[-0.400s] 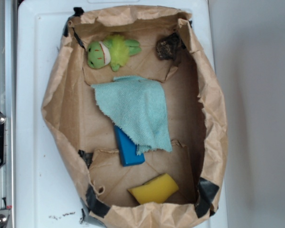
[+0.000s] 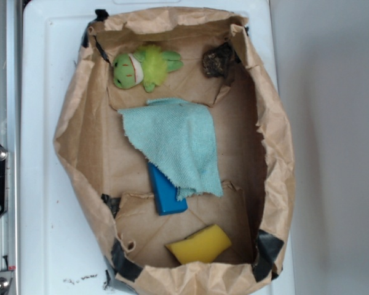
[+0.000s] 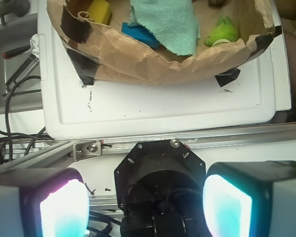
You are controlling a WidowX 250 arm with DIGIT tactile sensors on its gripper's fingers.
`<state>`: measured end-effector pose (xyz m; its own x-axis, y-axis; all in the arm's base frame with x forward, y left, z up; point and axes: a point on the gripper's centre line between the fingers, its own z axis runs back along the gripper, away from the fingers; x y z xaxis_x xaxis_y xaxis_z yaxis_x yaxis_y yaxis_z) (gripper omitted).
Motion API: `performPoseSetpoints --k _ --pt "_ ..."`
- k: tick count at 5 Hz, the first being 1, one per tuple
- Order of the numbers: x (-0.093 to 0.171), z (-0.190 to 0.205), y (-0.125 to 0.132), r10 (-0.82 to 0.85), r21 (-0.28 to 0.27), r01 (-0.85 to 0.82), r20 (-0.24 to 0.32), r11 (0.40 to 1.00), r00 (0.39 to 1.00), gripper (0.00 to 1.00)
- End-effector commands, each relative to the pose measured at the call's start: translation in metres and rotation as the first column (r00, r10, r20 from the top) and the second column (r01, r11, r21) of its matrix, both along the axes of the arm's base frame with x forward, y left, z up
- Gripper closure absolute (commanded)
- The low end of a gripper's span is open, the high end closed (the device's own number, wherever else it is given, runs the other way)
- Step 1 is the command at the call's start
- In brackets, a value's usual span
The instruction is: Grab the green sponge.
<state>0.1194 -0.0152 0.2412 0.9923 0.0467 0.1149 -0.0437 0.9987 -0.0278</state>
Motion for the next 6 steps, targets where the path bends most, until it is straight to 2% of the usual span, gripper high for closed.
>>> performPoseSetpoints --k 1,4,6 --pt "0.052 -0.016 -0.003 0.01 0.006 -0.01 0.062 1.0 0.998 0.0" --pt "0.132 -0.06 0.023 0.082 0.004 -0.082 0.043 0.997 0.996 0.0" --pt "0.163 -0.1 0.016 0.041 0.023 -0.042 0.035 0.999 0.999 0.0"
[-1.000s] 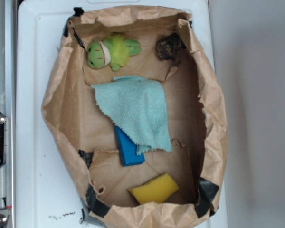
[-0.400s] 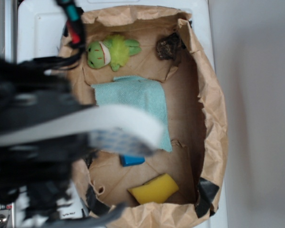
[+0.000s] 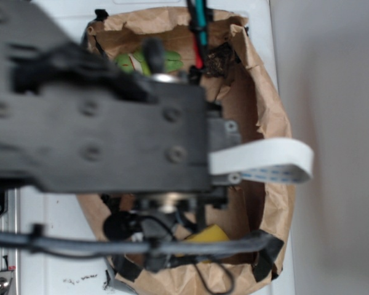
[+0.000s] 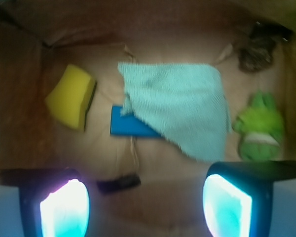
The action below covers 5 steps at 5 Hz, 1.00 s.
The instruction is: Grab the green sponge.
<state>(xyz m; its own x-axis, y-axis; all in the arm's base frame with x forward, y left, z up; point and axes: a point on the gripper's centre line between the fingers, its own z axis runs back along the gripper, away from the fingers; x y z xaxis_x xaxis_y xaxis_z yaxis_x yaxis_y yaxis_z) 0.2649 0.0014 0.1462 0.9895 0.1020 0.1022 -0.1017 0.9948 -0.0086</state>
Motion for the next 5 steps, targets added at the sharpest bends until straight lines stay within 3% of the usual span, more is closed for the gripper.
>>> performPoseSetpoints --k 1,3,5 --pt "0.02 -0.029 -0.022 -0.155 -0.02 0.157 0.064 0.987 0.986 0.0" --pt "0.026 -0.046 -0.05 -0.285 -0.065 0.296 0.135 0.953 0.949 0.0" --pt "0.026 -0.046 -0.05 -0.285 -0.065 0.296 0.135 0.953 0.949 0.0"
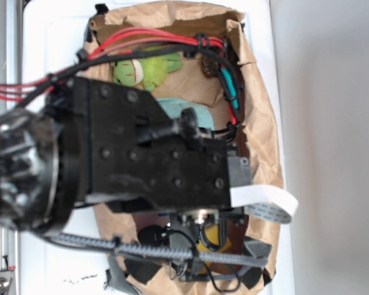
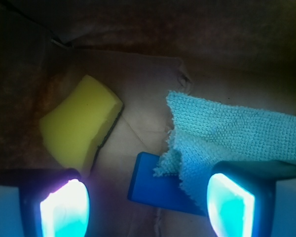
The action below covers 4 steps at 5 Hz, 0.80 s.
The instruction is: Grab the green sponge.
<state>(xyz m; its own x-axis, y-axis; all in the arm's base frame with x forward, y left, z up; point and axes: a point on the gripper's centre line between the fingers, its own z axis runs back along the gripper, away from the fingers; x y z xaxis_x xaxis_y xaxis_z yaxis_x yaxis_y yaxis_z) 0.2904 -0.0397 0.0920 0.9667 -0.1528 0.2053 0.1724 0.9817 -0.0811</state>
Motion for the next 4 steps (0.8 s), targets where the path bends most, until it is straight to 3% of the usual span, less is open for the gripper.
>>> performPoseSetpoints --k 1,4 --pt "0.001 0.008 -0.009 -0.025 -0.01 0.025 0.022 1.0 0.999 0.0" --pt "0.003 0.02 0.033 -0.078 -0.118 0.082 0.039 0.99 0.996 0.0"
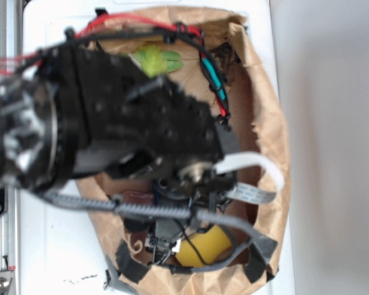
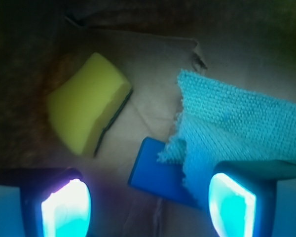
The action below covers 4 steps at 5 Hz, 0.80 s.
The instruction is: Grab the green sponge.
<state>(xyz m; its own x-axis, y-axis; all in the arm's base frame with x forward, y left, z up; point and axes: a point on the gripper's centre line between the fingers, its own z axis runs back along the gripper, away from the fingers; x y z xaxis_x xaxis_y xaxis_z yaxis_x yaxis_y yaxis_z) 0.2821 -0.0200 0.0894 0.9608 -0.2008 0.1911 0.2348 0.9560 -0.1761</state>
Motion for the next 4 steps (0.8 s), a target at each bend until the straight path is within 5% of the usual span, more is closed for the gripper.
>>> performPoseSetpoints --k 1,3,4 --pt "0.021 0.012 0.014 -0.067 -0.004 0.068 0.137 0.998 0.988 0.0" --pt "0.026 -0.029 -0.004 -0.341 0.154 0.313 0.221 0.937 0.914 0.0" --pt "0.017 -0.029 -0.016 -0.467 0.129 0.449 0.22 0.884 0.856 0.0"
